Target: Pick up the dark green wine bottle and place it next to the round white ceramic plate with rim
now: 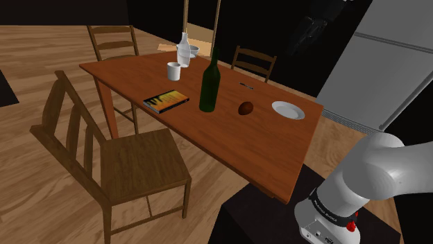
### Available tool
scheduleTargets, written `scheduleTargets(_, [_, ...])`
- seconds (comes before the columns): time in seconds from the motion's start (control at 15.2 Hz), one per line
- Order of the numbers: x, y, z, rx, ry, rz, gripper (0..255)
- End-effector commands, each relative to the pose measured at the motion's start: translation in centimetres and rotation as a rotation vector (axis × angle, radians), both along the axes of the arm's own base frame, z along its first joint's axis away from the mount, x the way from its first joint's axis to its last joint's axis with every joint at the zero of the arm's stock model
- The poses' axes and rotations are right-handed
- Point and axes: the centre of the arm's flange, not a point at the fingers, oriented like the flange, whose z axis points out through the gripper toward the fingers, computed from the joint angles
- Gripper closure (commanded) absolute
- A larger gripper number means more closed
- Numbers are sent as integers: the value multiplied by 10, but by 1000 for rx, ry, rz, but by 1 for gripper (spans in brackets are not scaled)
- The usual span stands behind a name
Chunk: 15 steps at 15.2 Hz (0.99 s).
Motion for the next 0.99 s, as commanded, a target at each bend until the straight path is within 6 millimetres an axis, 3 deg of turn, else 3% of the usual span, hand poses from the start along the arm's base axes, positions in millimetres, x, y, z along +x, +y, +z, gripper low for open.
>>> scheduleTargets(0.0, [0, 0, 0, 0, 0, 0, 0])
scheduleTargets(0.92, [192, -4, -32, -3, 65, 127, 0])
